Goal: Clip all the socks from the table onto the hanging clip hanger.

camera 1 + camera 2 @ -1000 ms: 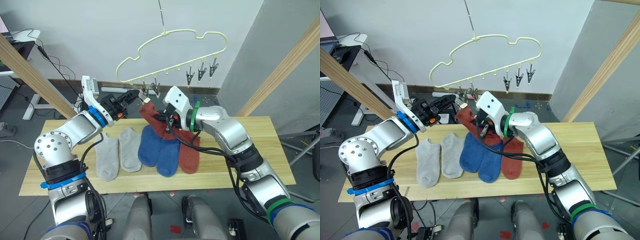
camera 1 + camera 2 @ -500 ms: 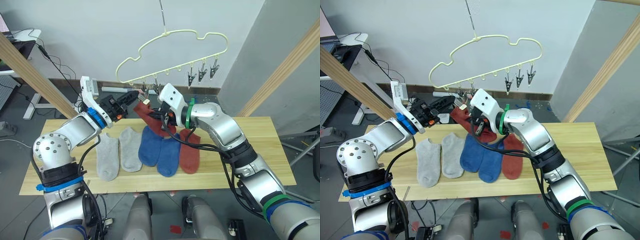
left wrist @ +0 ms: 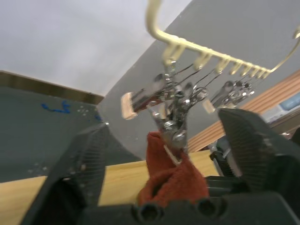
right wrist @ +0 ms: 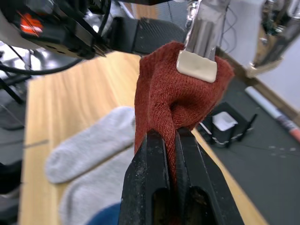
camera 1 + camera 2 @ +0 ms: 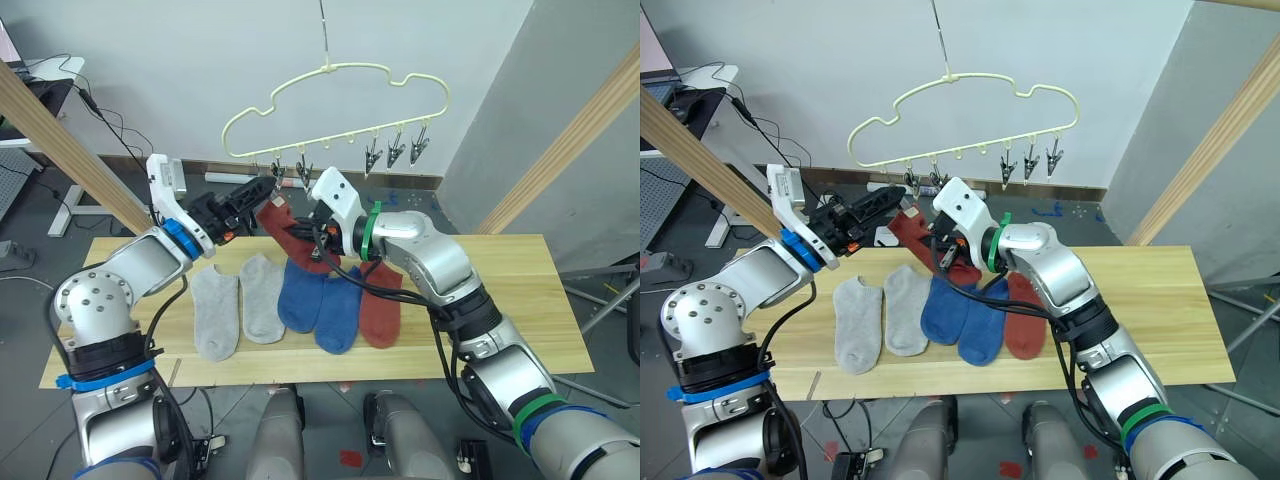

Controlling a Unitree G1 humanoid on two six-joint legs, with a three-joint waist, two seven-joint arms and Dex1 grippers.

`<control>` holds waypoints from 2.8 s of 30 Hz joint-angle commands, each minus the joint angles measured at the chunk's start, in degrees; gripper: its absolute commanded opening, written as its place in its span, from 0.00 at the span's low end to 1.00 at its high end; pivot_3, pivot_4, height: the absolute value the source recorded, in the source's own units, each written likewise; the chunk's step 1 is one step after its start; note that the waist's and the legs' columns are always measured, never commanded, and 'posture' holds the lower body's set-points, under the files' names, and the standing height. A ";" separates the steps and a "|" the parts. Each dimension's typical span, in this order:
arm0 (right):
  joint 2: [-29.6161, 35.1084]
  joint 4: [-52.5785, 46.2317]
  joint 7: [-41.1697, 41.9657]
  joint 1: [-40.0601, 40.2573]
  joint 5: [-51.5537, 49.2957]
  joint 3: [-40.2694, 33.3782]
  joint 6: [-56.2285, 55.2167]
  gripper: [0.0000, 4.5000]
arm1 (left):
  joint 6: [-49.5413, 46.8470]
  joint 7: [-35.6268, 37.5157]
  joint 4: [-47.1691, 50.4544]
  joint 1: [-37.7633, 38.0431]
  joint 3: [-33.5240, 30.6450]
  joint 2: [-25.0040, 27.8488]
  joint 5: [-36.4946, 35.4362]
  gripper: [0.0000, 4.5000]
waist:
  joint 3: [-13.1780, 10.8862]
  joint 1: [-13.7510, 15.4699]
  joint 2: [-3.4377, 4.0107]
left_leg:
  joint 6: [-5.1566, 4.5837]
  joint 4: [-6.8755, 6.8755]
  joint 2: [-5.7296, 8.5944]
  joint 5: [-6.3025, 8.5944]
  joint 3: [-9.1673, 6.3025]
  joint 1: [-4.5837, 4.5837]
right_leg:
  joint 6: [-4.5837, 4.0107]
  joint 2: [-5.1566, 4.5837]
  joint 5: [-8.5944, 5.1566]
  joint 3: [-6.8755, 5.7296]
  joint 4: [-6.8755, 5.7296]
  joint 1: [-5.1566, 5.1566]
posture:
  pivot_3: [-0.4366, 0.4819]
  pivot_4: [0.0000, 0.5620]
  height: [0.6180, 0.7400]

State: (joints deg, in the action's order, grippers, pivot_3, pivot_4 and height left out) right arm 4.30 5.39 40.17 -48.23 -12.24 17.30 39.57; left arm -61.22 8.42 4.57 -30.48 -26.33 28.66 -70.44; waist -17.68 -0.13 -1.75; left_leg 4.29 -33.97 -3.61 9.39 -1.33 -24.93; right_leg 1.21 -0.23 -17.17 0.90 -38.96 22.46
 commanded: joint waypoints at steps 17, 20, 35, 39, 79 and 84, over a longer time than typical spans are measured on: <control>7.16 -13.34 -1.05 12.32 -3.99 -1.86 5.77 0.99 | 5.31 5.10 11.32 8.31 3.87 4.44 7.02 1.00 | 0.01 0.51 -0.01 | -0.12 0.02 0.04 0.11 0.02 -0.04 | 0.03 -0.04 -0.02 0.02 0.02 0.05 | 0.57 0.50 1.00; 11.30 -18.36 -0.80 15.46 -5.38 -3.92 6.41 0.99 | 8.47 6.72 13.04 9.03 6.35 4.45 11.56 1.00 | 0.01 0.55 -0.01 | -0.11 0.02 0.03 0.11 0.03 -0.06 | 0.05 -0.02 -0.03 0.04 0.01 0.09 | 0.57 0.50 1.00; 13.00 -33.12 -5.03 22.88 -15.96 -16.92 3.95 1.00 | 30.48 9.94 9.70 4.59 20.11 -3.88 36.42 0.53 | 0.01 0.43 -0.02 | -0.11 0.00 0.03 0.11 0.08 -0.15 | 0.11 0.06 -0.06 0.06 -0.01 0.18 | 0.51 0.49 1.00; 13.56 -34.68 -4.46 22.81 -18.78 -16.80 4.96 1.00 | 37.62 9.96 4.52 2.96 21.22 -6.98 42.36 0.53 | 0.02 0.21 -0.02 | -0.12 -0.03 0.05 0.12 0.10 -0.17 | 0.07 0.06 -0.04 0.06 0.00 0.18 | 0.50 0.49 1.00; 15.85 -34.69 -9.70 19.93 -27.96 -19.11 5.37 1.00 | 58.48 9.55 -18.71 -9.04 20.25 -13.98 56.44 0.53 | 0.02 -0.14 -0.02 | -0.14 -0.23 0.04 0.11 0.05 -0.28 | -0.01 0.11 0.01 -0.01 -0.10 0.20 | 0.45 0.51 1.00; 16.03 -34.81 -10.17 19.93 -28.40 -19.10 5.36 1.00 | 59.84 9.02 -20.17 -9.57 20.14 -13.80 57.75 0.53 | 0.02 -0.20 -0.02 | -0.14 -0.29 0.04 0.11 0.04 -0.30 | -0.01 0.11 0.01 -0.02 -0.12 0.20 | 0.45 0.50 1.00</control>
State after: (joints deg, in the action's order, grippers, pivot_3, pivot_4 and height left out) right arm 19.91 -26.96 30.11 -27.72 -39.44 -0.97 45.43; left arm -3.26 17.95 -16.37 -38.92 -5.56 14.77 -13.62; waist -17.66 -0.33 -1.78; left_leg 4.15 -34.27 -3.56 9.50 -1.29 -25.23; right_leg 1.20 -0.12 -17.16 0.88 -39.09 22.66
